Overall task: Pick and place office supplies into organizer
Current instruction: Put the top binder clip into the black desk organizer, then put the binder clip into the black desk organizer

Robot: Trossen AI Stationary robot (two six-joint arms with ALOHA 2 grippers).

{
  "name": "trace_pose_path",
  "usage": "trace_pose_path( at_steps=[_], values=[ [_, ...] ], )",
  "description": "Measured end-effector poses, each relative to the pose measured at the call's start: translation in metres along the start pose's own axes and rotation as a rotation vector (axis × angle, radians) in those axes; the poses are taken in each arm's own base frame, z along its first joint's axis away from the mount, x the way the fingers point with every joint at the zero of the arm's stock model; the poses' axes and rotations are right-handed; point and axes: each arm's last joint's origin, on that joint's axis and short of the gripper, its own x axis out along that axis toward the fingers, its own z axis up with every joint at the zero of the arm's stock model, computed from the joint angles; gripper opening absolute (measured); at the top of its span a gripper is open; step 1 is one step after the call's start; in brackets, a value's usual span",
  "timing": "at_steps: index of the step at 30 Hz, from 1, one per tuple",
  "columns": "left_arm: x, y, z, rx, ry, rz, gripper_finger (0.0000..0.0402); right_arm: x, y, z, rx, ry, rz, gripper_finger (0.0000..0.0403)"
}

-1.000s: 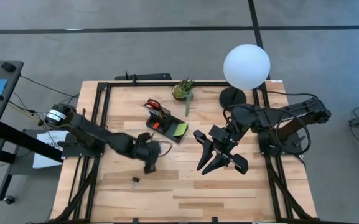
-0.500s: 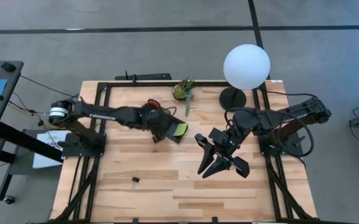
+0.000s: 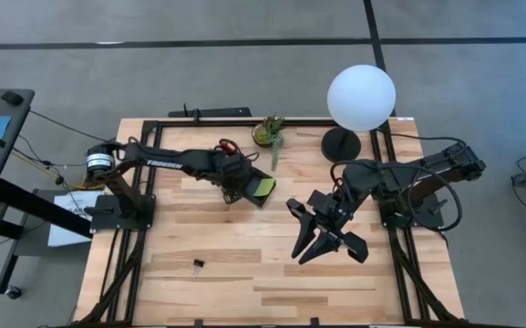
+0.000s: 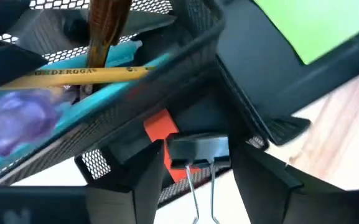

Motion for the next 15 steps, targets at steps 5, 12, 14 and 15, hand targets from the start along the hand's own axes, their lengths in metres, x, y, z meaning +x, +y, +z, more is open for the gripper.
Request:
trace_pose_path(
  at_steps=[5, 12, 14, 15],
  values=[
    [0.01, -0.003, 0.0, -0.01, 0.02, 0.046, 0.0195, 0.0, 0.0, 0.0, -0.001, -0.001, 0.0, 0.0076],
    [0.0, -0.003, 0.004, 0.01, 0.089, 0.03, 0.0204, -0.001, -0.002, 0.001, -0.001, -0.004, -0.005, 0.0076],
    [-0.009, -0.004, 0.006, 0.019, 0.142, 0.002, 0.0201, -0.001, -0.002, 0.001, -0.001, -0.005, -0.007, 0.0076],
    [-0.014, -0.004, 0.007, 0.028, 0.174, -0.021, 0.0198, -0.001, -0.002, 0.001, -0.002, -0.005, -0.007, 0.0076]
  ],
)
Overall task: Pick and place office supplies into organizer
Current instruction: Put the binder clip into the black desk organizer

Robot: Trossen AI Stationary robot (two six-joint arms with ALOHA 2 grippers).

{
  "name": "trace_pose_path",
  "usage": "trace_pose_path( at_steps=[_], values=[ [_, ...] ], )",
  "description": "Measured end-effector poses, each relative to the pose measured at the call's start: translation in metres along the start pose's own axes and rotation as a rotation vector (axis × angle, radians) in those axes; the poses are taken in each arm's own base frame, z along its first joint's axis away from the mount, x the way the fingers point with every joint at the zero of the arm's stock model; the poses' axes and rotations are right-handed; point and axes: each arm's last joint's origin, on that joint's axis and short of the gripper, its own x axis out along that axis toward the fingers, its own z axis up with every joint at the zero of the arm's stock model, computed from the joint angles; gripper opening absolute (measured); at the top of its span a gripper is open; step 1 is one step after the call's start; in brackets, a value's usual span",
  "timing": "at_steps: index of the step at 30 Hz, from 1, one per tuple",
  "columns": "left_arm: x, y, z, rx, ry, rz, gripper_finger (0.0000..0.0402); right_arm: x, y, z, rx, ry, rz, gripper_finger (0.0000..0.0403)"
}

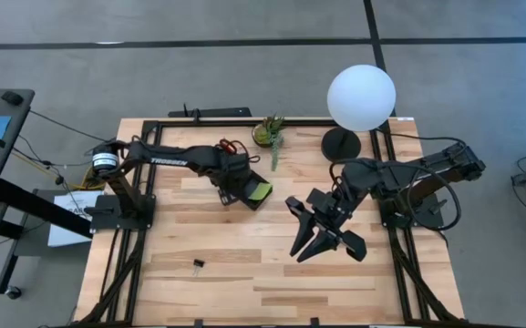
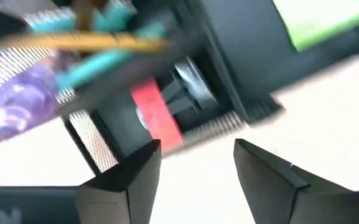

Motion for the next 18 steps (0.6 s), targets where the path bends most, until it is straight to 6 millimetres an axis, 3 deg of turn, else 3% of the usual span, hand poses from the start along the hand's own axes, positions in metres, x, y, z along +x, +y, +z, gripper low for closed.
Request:
trace_pose_path(
  at_steps=[6, 11, 15, 18],
  values=[
    [-0.039, -0.001, 0.011, -0.025, 0.077, -0.095, 0.0184, -0.001, -0.002, 0.001, 0.0, -0.003, -0.007, 0.0076],
    [-0.085, -0.007, 0.009, -0.037, 0.11, -0.122, 0.0182, 0.0, 0.0, 0.0, 0.0, 0.0, -0.002, 0.0076],
    [-0.129, -0.014, -0.015, -0.084, 0.114, -0.099, 0.0182, 0.003, 0.005, -0.002, -0.001, 0.007, 0.017, 0.0076],
    [-0.165, -0.014, -0.05, -0.15, 0.074, 0.008, 0.0182, 0.004, 0.008, -0.003, -0.001, 0.011, 0.027, 0.0076]
  ],
)
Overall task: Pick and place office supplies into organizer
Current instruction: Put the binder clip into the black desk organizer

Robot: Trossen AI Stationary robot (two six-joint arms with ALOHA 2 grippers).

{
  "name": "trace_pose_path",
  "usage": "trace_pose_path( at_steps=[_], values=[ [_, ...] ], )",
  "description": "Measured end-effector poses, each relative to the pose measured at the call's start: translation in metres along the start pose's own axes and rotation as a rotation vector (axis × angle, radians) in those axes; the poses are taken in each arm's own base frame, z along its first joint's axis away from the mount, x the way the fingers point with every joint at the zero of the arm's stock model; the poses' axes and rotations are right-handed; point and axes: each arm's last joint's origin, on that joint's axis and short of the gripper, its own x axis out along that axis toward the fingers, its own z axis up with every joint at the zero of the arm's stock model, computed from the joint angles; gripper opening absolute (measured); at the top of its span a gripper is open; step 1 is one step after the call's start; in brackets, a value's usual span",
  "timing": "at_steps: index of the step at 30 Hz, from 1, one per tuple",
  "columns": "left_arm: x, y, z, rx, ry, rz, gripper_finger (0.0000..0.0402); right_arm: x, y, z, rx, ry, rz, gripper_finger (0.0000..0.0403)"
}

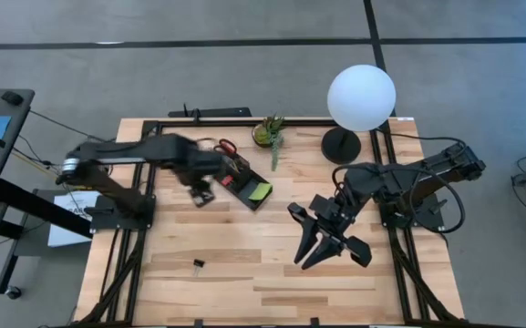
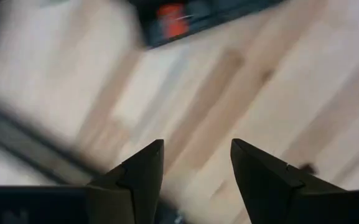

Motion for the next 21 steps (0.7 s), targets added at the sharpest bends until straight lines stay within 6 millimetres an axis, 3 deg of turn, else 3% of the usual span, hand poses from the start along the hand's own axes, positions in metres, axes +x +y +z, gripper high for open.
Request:
trace_pose_path(
  at_steps=[2, 5, 9, 15, 21],
  values=[
    [-0.019, 0.004, -0.025, -0.069, -0.09, 0.048, 0.0182, 0.0, 0.0, 0.0, 0.0, 0.001, 0.001, 0.0076],
    [-0.041, 0.012, -0.065, -0.198, -0.212, -0.066, 0.0182, -0.001, -0.002, 0.001, -0.008, -0.003, -0.008, 0.0076],
    [-0.049, 0.021, -0.109, -0.275, -0.281, -0.222, 0.0182, -0.005, -0.009, 0.003, -0.006, -0.009, -0.032, 0.0076],
    [-0.021, 0.027, -0.142, -0.369, -0.376, -0.339, 0.0182, -0.011, -0.017, 0.006, -0.005, -0.021, -0.065, 0.0076],
    [0.038, 0.002, -0.147, -0.397, -0.289, -0.48, 0.0182, -0.012, -0.019, 0.007, -0.006, -0.023, -0.072, 0.0076]
  ],
)
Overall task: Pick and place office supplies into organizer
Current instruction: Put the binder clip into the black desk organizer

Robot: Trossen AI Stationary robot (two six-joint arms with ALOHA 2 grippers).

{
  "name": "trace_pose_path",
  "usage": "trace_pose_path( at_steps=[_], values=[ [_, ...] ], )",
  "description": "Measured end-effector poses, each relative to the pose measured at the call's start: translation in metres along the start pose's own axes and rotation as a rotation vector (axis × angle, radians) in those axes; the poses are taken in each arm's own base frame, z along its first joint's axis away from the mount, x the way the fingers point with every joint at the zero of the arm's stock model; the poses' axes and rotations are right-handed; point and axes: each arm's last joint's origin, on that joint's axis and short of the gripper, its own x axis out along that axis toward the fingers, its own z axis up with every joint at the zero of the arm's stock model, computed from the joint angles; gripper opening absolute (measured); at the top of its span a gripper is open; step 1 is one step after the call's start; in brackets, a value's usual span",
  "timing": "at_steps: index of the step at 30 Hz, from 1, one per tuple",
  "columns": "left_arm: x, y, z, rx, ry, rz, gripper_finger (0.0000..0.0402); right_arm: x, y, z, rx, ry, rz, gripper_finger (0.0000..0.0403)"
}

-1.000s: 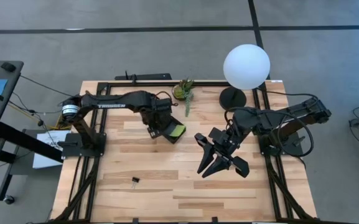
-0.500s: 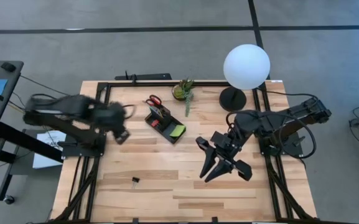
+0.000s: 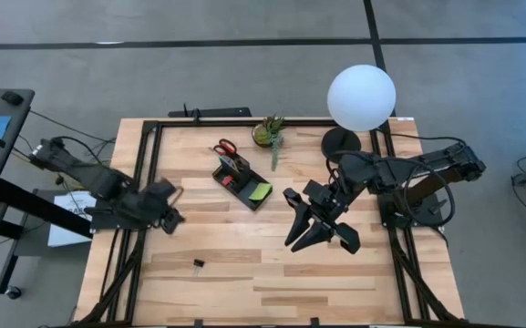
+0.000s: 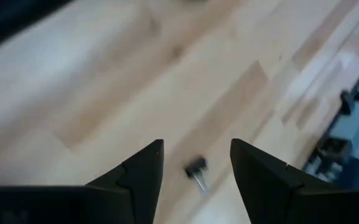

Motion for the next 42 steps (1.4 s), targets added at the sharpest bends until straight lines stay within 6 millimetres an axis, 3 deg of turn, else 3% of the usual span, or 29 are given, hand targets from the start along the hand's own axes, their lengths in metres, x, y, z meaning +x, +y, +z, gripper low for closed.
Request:
trace_pose_path(
  at_steps=[6, 12, 20, 27, 34, 42],
  values=[
    [0.066, -0.001, -0.031, -0.049, 0.248, -0.064, 0.0181, 0.0, 0.0, 0.0, -0.062, 0.0, 0.0, 0.0076],
    [0.1, -0.012, -0.053, 0.035, 0.371, 0.051, 0.0181, 0.0, 0.0, 0.0, -0.075, 0.0, 0.001, 0.0076],
    [0.124, -0.041, -0.058, 0.084, 0.388, 0.104, 0.0181, 0.0, 0.0, 0.0, -0.075, 0.002, 0.0, 0.0076],
    [0.15, -0.051, -0.065, 0.079, 0.412, 0.201, 0.0182, 0.0, -0.001, -0.004, -0.051, 0.038, -0.013, 0.0076],
    [0.158, -0.071, -0.064, 0.061, 0.391, 0.218, 0.0182, -0.002, -0.005, -0.003, -0.044, 0.043, -0.028, 0.0076],
    [0.164, -0.067, -0.067, 0.017, 0.394, 0.285, 0.0182, -0.003, -0.007, -0.005, -0.029, 0.063, -0.04, 0.0076]
  ],
)
